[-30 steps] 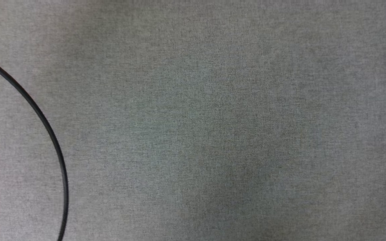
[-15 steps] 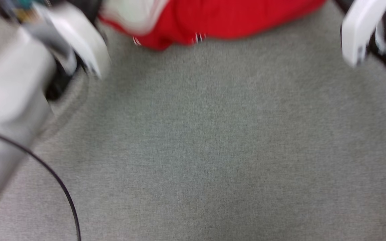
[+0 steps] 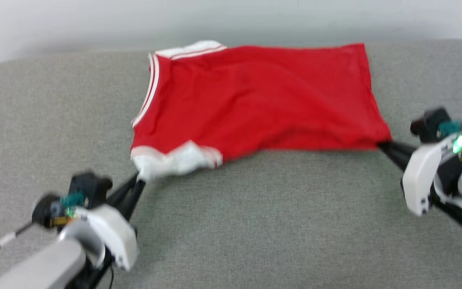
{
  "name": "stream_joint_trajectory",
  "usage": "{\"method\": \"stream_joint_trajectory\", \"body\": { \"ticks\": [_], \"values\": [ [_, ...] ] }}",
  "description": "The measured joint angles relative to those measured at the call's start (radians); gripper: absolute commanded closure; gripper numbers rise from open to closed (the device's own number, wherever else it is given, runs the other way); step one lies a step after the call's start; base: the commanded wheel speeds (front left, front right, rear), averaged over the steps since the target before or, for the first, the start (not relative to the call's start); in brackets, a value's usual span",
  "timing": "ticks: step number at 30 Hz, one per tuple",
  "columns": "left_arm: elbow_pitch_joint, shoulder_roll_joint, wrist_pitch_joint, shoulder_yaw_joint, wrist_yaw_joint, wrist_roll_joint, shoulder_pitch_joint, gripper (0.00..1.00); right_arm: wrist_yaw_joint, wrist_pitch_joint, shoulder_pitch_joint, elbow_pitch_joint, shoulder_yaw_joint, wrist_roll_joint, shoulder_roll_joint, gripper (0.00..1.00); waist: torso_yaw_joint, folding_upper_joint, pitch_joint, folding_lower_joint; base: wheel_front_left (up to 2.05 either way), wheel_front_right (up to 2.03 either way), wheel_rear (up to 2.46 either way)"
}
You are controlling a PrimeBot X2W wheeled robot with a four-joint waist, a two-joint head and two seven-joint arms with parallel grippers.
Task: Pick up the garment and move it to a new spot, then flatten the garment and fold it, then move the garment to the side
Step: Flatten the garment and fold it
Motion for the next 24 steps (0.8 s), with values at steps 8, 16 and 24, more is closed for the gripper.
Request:
{"method": "stream_joint_trajectory", "body": {
  "ticks": [8, 16, 24],
  "values": [
    [-0.179, 0.067, -0.012, -0.022, 0.118, -0.092, 0.266, 1.0, 0.0, -0.026, 0.209, -0.045, 0.016, 0.024, -0.065, 1.0, -0.001, 0.0, -0.095, -0.0001, 0.0, 0.0, 0.0],
    [-0.273, 0.094, -0.01, -0.077, 0.195, -0.159, 0.466, 1.0, 0.0, -0.005, 0.43, -0.169, -0.015, 0.072, -0.153, 1.0, 0.006, 0.0, -0.179, -0.0001, 0.0, 0.0, 0.0],
    [-0.3, 0.102, -0.005, -0.095, 0.204, -0.193, 0.537, 1.0, 0.0, 0.032, 0.551, -0.235, -0.069, 0.076, -0.192, 1.0, 0.01, 0.0, -0.192, 0.0, 0.0, 0.0, 0.0]
  ]
}}
